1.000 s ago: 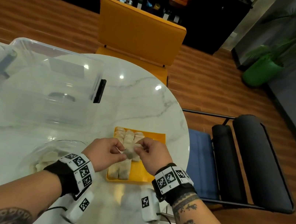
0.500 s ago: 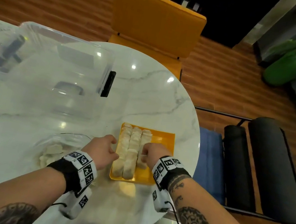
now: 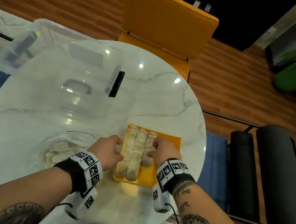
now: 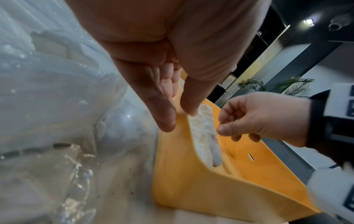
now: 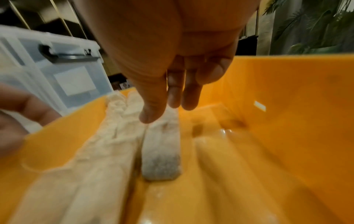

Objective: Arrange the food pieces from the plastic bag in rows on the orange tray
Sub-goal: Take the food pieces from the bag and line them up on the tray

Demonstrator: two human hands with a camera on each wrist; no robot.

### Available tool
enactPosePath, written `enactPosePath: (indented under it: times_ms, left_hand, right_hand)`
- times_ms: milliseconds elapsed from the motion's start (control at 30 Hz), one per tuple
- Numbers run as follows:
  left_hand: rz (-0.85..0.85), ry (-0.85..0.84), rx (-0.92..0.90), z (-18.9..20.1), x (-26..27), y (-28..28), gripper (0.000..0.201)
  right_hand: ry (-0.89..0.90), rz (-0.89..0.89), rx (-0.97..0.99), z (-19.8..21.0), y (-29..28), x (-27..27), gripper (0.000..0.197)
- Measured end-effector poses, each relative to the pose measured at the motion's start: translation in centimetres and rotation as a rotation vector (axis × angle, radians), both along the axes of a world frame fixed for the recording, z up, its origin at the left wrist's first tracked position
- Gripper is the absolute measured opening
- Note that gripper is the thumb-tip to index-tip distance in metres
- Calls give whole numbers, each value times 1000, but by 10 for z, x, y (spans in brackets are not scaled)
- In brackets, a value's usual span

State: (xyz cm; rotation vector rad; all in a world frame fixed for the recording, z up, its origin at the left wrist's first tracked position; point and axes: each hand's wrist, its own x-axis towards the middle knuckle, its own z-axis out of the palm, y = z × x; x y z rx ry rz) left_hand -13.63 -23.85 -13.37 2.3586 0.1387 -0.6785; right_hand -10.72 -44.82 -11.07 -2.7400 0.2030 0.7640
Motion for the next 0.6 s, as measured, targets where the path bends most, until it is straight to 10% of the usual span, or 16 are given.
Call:
enactPosePath:
  times_ms: [333,467,600]
  left_hand:
    - [42,-71,-60,23,-8,48,11]
    - [86,-111,38,41,-16,102,18]
    - [17,-109,171,32,-35,139,22]
  right_hand:
    - [-33,214,23,-14,28,-108,34]
    - [-56,219,-49,-30,29,-124,59]
    - [-70,216,-101,-33,29,-122,45]
